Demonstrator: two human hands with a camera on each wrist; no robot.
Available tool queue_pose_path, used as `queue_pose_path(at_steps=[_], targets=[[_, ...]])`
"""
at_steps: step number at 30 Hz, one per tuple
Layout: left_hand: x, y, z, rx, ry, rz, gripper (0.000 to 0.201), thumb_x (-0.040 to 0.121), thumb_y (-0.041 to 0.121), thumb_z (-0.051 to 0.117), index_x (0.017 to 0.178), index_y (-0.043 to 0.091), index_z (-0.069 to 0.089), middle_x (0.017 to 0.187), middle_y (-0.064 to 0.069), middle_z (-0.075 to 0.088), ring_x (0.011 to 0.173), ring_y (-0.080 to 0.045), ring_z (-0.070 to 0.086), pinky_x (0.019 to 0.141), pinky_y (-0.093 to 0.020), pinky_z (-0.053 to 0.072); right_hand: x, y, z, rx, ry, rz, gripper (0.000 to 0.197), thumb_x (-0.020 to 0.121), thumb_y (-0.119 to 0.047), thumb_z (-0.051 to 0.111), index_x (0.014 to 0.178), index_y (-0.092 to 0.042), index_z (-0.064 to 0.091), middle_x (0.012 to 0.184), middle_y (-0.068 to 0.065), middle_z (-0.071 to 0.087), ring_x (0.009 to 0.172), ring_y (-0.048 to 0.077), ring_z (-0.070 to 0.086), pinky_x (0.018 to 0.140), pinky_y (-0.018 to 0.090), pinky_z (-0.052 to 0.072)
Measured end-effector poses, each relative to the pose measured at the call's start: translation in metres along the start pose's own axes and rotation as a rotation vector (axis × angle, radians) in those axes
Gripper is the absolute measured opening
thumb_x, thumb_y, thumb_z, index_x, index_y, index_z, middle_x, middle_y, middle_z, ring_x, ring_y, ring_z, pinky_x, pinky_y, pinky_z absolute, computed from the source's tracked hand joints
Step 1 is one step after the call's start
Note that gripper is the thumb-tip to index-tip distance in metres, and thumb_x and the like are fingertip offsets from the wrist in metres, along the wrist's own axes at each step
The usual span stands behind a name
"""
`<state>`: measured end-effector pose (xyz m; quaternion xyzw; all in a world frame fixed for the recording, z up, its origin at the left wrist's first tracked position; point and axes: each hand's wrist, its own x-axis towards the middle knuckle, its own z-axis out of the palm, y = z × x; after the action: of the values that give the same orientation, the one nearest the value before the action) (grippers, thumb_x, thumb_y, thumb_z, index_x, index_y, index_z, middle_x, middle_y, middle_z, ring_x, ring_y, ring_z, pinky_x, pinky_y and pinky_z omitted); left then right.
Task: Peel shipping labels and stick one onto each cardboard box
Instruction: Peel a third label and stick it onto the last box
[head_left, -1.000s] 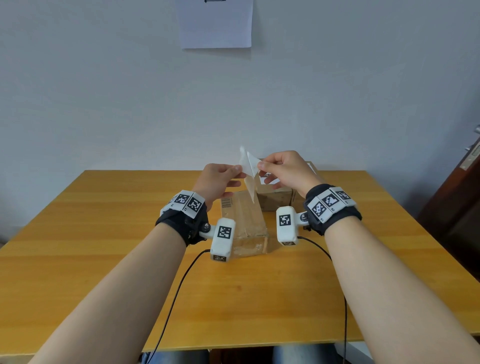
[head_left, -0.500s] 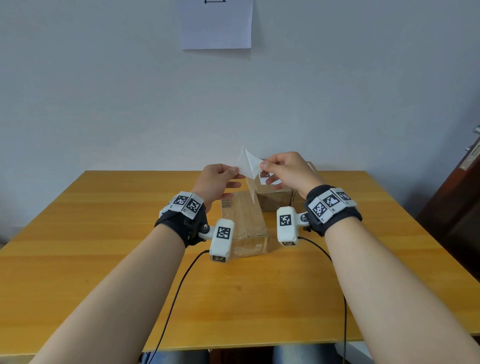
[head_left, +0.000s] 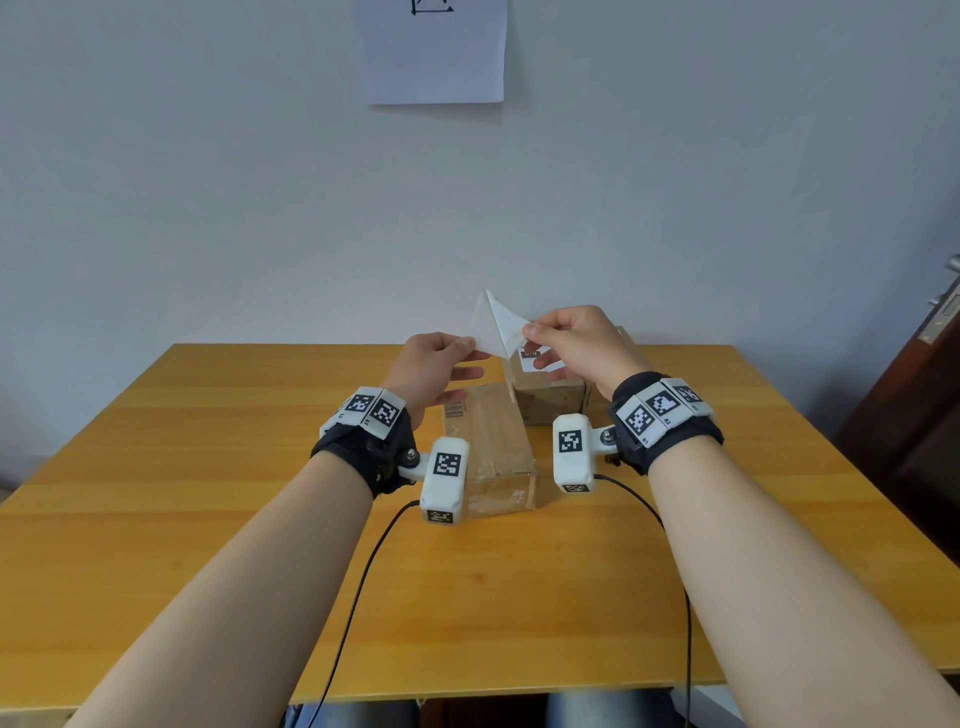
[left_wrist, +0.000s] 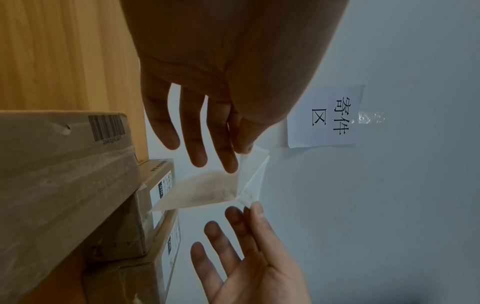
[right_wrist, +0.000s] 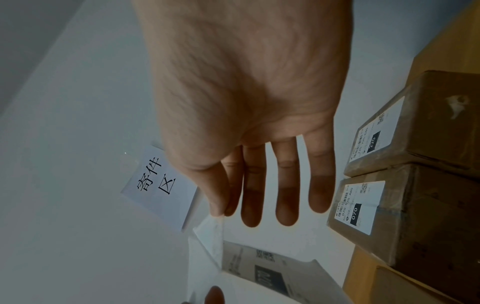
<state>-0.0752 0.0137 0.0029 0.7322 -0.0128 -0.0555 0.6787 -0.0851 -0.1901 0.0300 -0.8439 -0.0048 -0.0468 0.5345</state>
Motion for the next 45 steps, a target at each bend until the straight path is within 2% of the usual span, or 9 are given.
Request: queue_pose_path(at_steps=[10, 18, 22, 26, 30, 36, 39, 42, 45], targets=[[-0.001, -0.001, 0.000, -0.031, 0.005, -0.027, 0.019, 0.105, 0.029, 0.057, 0.111, 0.014, 0.067, 0.103, 0.006, 0.079, 0.095, -0.013, 0.075, 0.077, -0.034, 0.058, -0.003, -0.001, -0.002, 0.019, 0.024, 0.019, 0.014, 0.102, -0.025, 0.064, 0.106, -0.016, 0.074, 0.096, 0.001, 0.077, 0.080, 0.015, 0.072, 0.071, 0.032, 0.064], [0.000, -0.002, -0.001, -0.045, 0.006, -0.037, 0.018, 0.105, 0.029, 0.057, 0.110, 0.014, 0.066, 0.103, 0.005, 0.079, 0.096, -0.015, 0.075, 0.078, -0.036, 0.059, -0.003, 0.000, -0.002, 0.030, 0.045, 0.037, 0.014, 0.101, -0.024, 0.064, 0.106, -0.015, 0.074, 0.096, 0.002, 0.078, 0.078, 0.014, 0.072, 0.076, 0.036, 0.064], [-0.001, -0.001, -0.002, -0.041, -0.011, -0.062, 0.020, 0.105, 0.029, 0.057, 0.114, 0.013, 0.064, 0.103, 0.004, 0.079, 0.097, -0.018, 0.075, 0.076, -0.036, 0.059, -0.004, 0.000, 0.000, 0.056, 0.027, -0.008, 0.013, 0.102, -0.023, 0.063, 0.105, -0.013, 0.072, 0.096, 0.002, 0.078, 0.088, 0.021, 0.076, 0.077, 0.040, 0.066], [-0.002, 0.001, -0.006, 0.068, -0.119, -0.128, 0.029, 0.100, 0.042, 0.061, 0.116, 0.019, 0.069, 0.107, 0.003, 0.079, 0.096, -0.020, 0.075, 0.086, -0.043, 0.060, -0.005, -0.002, 0.002, 0.116, -0.024, -0.063, 0.011, 0.099, -0.017, 0.067, 0.101, -0.008, 0.071, 0.101, 0.012, 0.075, 0.094, 0.027, 0.076, 0.079, 0.046, 0.065], [-0.004, 0.005, -0.004, 0.073, -0.136, -0.114, 0.044, 0.093, 0.056, 0.066, 0.120, 0.022, 0.067, 0.111, 0.001, 0.076, 0.098, -0.022, 0.076, 0.084, -0.043, 0.062, -0.003, -0.002, 0.005, 0.066, -0.059, -0.109, 0.005, 0.097, -0.014, 0.068, 0.099, -0.011, 0.072, 0.095, 0.009, 0.076, 0.086, 0.021, 0.077, 0.082, 0.050, 0.064], [0.001, 0.006, 0.001, 0.044, -0.097, -0.043, 0.032, 0.098, 0.041, 0.066, 0.115, 0.015, 0.071, 0.113, -0.007, 0.076, 0.092, -0.021, 0.075, 0.079, -0.038, 0.062, -0.002, 0.003, 0.009, 0.093, -0.104, -0.117, 0.003, 0.096, -0.012, 0.069, 0.098, -0.013, 0.072, 0.092, 0.008, 0.077, 0.086, 0.027, 0.077, 0.081, 0.056, 0.063], [0.004, 0.003, 0.002, 0.015, -0.050, 0.008, 0.035, 0.095, 0.037, 0.072, 0.113, 0.007, 0.071, 0.109, -0.009, 0.078, 0.087, -0.019, 0.075, 0.074, -0.035, 0.063, -0.003, 0.005, 0.009, 0.112, -0.119, -0.107, 0.009, 0.098, -0.009, 0.066, 0.100, -0.015, 0.072, 0.096, 0.009, 0.077, 0.090, 0.028, 0.077, 0.080, 0.055, 0.063], [0.004, 0.000, 0.002, -0.028, -0.040, 0.056, 0.025, 0.093, 0.033, 0.075, 0.102, 0.011, 0.071, 0.103, -0.006, 0.079, 0.085, -0.019, 0.076, 0.071, -0.032, 0.061, -0.004, 0.008, 0.007, 0.165, -0.161, -0.071, 0.019, 0.099, -0.005, 0.058, 0.105, -0.015, 0.073, 0.106, 0.010, 0.074, 0.099, 0.030, 0.075, 0.085, 0.056, 0.062], [0.004, -0.001, 0.003, 0.001, -0.042, 0.098, 0.017, 0.092, 0.031, 0.076, 0.091, 0.016, 0.068, 0.099, -0.003, 0.080, 0.089, -0.019, 0.077, 0.071, -0.031, 0.060, -0.003, 0.011, 0.006, 0.239, -0.256, -0.032, 0.027, 0.097, -0.012, 0.057, 0.120, -0.016, 0.072, 0.118, 0.013, 0.070, 0.108, 0.031, 0.072, 0.091, 0.059, 0.059]])
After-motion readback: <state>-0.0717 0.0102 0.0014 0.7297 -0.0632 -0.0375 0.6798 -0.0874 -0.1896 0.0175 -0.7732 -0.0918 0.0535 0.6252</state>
